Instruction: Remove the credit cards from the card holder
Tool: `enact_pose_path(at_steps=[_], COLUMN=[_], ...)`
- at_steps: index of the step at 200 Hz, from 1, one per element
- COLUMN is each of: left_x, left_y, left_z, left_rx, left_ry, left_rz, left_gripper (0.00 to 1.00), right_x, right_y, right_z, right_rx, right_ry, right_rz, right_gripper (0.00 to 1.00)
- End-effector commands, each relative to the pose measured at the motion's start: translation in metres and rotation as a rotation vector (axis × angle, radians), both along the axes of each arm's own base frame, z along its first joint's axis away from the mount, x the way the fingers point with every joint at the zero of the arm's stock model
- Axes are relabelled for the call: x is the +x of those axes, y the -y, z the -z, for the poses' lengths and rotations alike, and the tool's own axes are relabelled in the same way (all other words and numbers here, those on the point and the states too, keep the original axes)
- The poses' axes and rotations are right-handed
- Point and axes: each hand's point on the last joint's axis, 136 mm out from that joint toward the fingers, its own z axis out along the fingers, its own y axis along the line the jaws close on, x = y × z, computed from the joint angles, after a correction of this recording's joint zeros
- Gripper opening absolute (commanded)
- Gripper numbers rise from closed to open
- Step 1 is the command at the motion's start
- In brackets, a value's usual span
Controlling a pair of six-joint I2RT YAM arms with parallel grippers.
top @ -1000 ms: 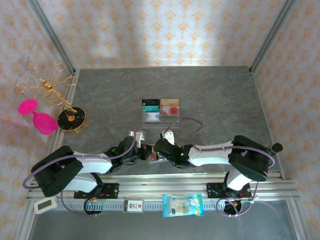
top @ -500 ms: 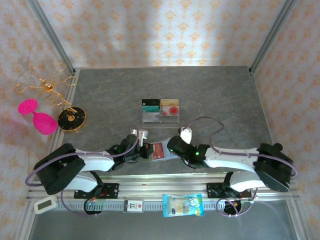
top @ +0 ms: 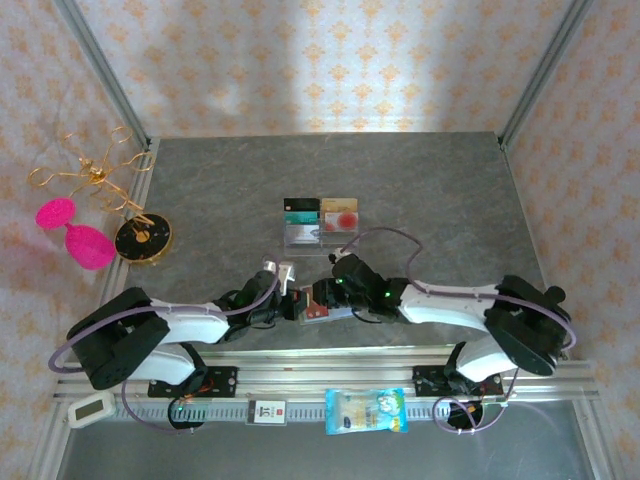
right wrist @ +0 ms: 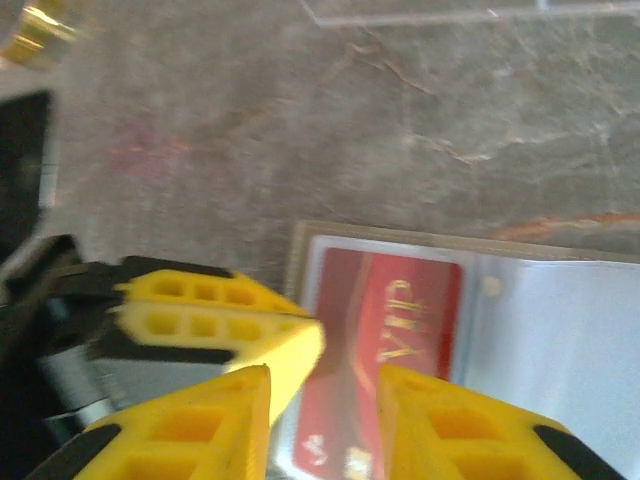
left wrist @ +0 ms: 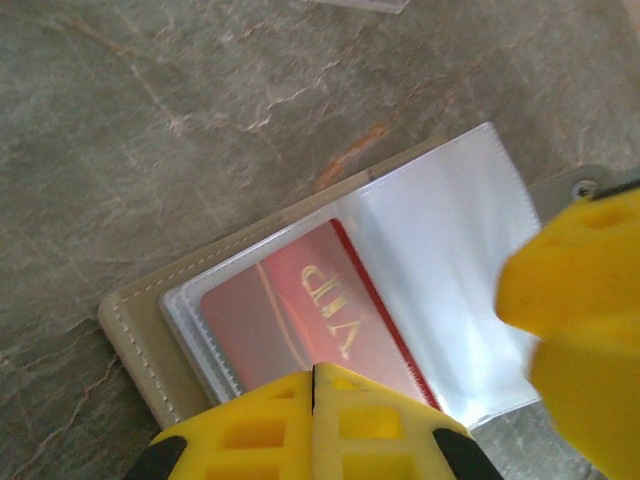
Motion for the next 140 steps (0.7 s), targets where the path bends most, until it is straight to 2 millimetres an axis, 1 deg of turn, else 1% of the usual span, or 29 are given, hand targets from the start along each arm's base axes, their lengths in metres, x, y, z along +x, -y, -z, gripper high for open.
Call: enact_pose_path(at_steps=[1,10,23,33,41,50,59,75,84,93,104,115,121,140], left_x=[-0.002,-0.003,-0.003,-0.003,-0.002,-0.001,0.000,0.001,0.002,0.001,-0.001,-0.002,-0.002,-0.001], left_y=[-0.002,-0.002,-0.003,-0.004,-0.002,-0.001,0.001,0.005,0.008,0.010,0.011,0.009,0.006,0.000], left_z=[0.008,0.009,0.010,0.010,0.009,0.006,-0.001,-0.018,-0.026,-0.028,-0.023,-0.014,-0.010,-0.007], left_rx=[0.029,0.030,0.030,0.032,0.027,0.026,0.017,-0.020,-0.036,-0.037,-0.024,0.001,0.015,0.026], left_ry=[0.008,0.008,0.010,0.013,0.019,0.023,0.040,0.074,0.087,0.083,0.070,0.051,0.046,0.057], left_rz=[0.012,0.013,0.013,0.013,0.020,0.026,0.036,0.042,0.048,0.057,0.062,0.057,0.049,0.022], left_gripper=[0.00,0.00,0.00,0.00,0.00,0.00,0.00,0.00,0.00,0.00,0.00,0.00,0.00,0.00], right_x=[0.009,0.012,0.015,0.014,0.013,0.013,0.013,0.015,0.012,0.008,0.003,0.001,0.000,-0.002], right_y=[0.022,0.038,0.056,0.064,0.066,0.062,0.057,0.048,0.039,0.030,0.020,0.013,0.010,0.003], right_z=[0.024,0.032,0.037,0.040,0.040,0.037,0.028,0.004,-0.008,-0.018,-0.028,-0.027,-0.025,-0.013], right_rx=[-0.040,-0.081,-0.125,-0.136,-0.135,-0.113,-0.084,-0.037,0.007,0.049,0.107,0.129,0.138,0.141], right_ry=[-0.062,-0.063,-0.045,-0.044,-0.048,-0.045,-0.023,0.053,0.076,0.090,0.094,0.073,0.053,0.000], right_rz=[0.080,0.145,0.213,0.247,0.256,0.241,0.221,0.178,0.126,0.072,0.014,-0.014,-0.029,-0.056], right_gripper=[0.28,0.26,0.25,0.26,0.26,0.26,0.27,0.30,0.33,0.36,0.37,0.37,0.34,0.29])
